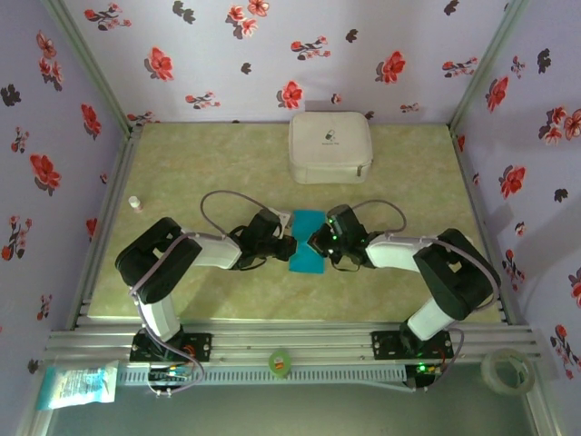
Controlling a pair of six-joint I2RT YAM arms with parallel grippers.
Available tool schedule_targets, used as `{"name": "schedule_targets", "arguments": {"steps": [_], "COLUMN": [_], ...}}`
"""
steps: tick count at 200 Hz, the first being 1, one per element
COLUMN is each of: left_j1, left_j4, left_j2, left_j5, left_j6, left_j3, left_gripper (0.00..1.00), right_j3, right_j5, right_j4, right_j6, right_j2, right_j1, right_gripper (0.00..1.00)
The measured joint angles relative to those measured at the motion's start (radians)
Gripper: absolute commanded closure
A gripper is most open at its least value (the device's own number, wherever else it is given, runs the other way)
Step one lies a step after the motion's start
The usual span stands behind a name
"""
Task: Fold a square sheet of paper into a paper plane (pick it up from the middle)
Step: Fold the triangle a second time at the center of the table.
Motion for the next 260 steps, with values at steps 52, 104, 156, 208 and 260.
{"name": "schedule_targets", "arguments": {"steps": [52,104,156,208,260], "left_j1": [0.000,0.000,0.000,0.000,0.000], "left_j4": [-0.006,-0.010,-0.011,-0.040,-0.040], "left_j2": [0.000,0.001,0.001,0.002,0.002], "left_j5": [0.000,0.001,0.004,0.005,0.008], "left_j6": [0.003,0.003,0.004,0.015,0.018], "left_j3": [0.003,0.005,0.006,0.021,0.021], "left_gripper": [1.00,1.00,1.00,1.00,1.00], "right_j3": [0.023,-0.006,0.013,0.039,0.038], "right_j5": [0.026,0.037,0.033,0.018,0.025], "right_j4": [-0.057,-0.022,-0.085,-0.072,-0.092], "right_j6": [-0.010,0.019,-0.014,-0.029,-0.057], "right_j2": [0.037,0.046,0.013,0.071,0.051], "right_j1": [-0.030,-0.033,-0.067,-0.109,-0.112], "right_gripper": [1.00,0.99,0.99,1.00,0.98]}}
